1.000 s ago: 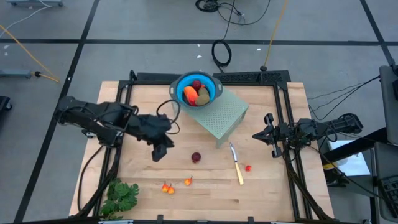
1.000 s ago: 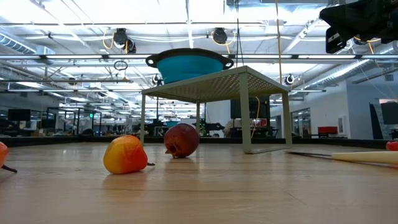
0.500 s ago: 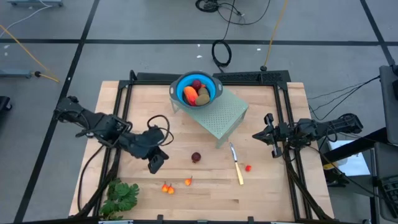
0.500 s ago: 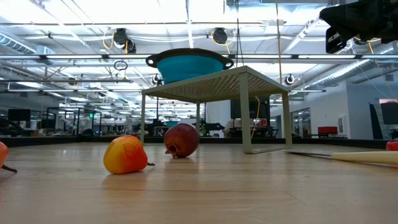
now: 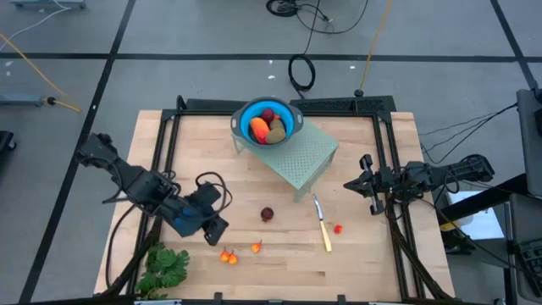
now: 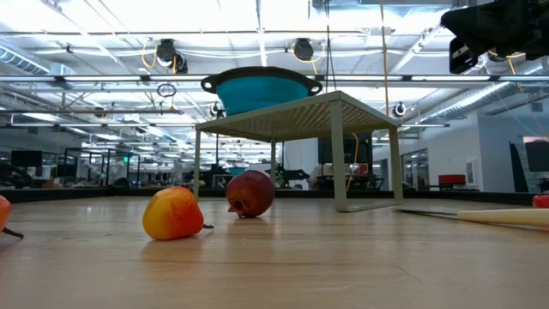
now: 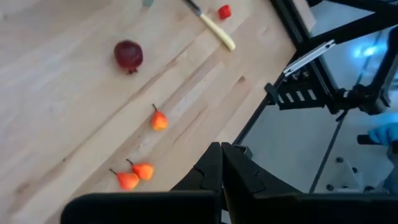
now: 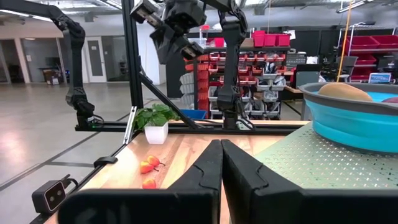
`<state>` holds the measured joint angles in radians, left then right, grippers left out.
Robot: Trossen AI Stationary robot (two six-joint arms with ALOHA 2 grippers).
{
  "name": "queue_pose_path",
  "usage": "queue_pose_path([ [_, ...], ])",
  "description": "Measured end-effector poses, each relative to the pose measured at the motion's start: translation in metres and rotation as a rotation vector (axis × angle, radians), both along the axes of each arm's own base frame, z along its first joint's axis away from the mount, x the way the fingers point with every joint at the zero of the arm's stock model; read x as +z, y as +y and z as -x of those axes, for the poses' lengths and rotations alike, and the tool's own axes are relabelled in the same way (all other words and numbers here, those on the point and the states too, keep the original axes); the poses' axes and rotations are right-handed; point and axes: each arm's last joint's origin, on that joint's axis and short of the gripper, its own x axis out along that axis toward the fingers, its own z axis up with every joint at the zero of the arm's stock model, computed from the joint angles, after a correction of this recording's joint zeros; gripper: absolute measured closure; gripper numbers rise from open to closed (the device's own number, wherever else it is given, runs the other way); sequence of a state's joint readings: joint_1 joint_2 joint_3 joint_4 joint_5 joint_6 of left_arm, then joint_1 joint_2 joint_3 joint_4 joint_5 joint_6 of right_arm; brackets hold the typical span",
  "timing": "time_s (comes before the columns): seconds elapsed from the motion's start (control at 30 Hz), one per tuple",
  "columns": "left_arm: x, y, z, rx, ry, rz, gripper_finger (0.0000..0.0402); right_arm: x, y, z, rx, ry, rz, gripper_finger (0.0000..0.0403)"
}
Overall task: Pick & Place Fruit
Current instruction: Put the pear into the blue strainer bowl on the shelf
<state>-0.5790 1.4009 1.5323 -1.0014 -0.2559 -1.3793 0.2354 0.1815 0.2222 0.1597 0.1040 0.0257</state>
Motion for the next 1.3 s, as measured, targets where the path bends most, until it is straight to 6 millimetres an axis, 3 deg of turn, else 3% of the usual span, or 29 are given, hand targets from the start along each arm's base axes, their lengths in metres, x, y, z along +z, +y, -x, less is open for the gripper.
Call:
queue_pose_path([
  [0.4, -0.032, -0.021, -0.022, 0.027, 0.142, 0.024, 0.0398, 0.0, 0.0, 0.0, 0.0, 0.0, 0.0, 0.0403],
  [0.6, -0.057, -0.028, -0.026, 0.039, 0.337, 0.007, 0.0379, 0.0, 0.0, 0.0, 0.0, 0.0, 0.0, 0.0403],
  [0.87, -0.084, -0.044, -0.031, 0.022, 0.467, -0.038, 0.0394, 0.0, 0.0, 0.0, 0.002, 0.002, -0.018, 0.0403],
  [1.0, -0.092, -0.052, -0.031, 0.062, 0.504, -0.02, 0.04, 0.0, 0.0, 0.0, 0.005, 0.006, -0.042, 0.0403],
  [1.3, -0.101, -0.07, -0.024, 0.179, 0.506, 0.013, 0.0371, 0.0, 0.0, 0.0, 0.005, 0.006, -0.041, 0.0403],
])
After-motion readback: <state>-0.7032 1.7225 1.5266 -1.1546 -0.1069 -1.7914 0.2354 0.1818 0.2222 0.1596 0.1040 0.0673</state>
